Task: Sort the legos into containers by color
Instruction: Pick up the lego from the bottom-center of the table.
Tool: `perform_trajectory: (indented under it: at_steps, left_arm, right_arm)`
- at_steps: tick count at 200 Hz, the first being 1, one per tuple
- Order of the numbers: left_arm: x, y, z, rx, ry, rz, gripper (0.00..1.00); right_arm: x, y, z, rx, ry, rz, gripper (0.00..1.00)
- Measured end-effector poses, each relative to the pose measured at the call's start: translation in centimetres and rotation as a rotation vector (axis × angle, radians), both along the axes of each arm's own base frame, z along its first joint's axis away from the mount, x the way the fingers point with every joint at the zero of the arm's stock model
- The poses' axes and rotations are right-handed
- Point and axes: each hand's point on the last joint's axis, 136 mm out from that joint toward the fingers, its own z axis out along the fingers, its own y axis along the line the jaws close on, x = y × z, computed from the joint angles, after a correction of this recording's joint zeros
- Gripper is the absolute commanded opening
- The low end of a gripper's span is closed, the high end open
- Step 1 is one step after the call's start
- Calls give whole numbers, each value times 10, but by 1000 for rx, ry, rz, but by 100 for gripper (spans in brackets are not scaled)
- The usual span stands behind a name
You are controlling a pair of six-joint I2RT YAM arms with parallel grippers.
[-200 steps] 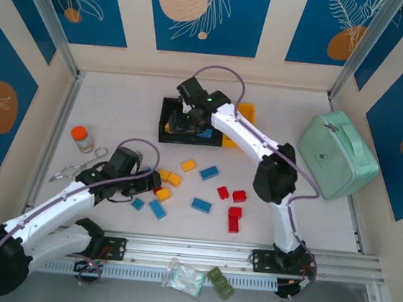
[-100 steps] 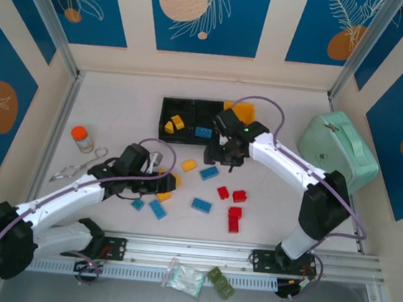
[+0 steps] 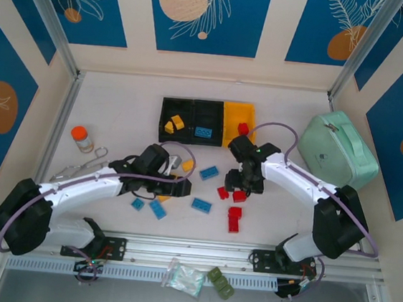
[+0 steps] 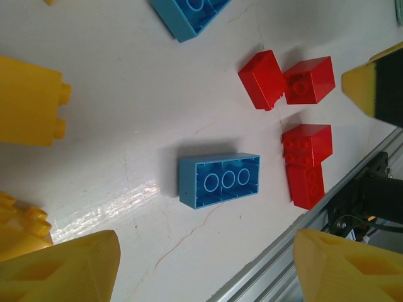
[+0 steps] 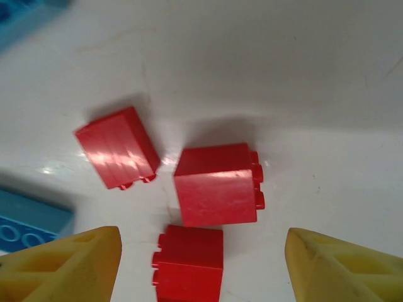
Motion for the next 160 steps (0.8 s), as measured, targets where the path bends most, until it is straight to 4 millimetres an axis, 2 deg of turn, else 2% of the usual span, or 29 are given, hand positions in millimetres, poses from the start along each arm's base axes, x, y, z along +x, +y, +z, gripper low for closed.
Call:
perform_trajectory:
  at_steps: [40,80,144,160]
  left_arm:
    - [-2,-6,-4,11,11,-17,73]
    - [-2,-8,-3,12,8,-22,72]
    - [-1,-8,-4,20,1,-19,72]
    - [-1,-8,-4,21,0,-18,72]
  right_arm:
    - [-5,-8,-18,-16,32,-24,68]
    - [1,-5,-33,-12,43,-35,57]
    - [5,-1,-37,10,38,-37,38]
    - [5,0,-36,13,39,-35,36]
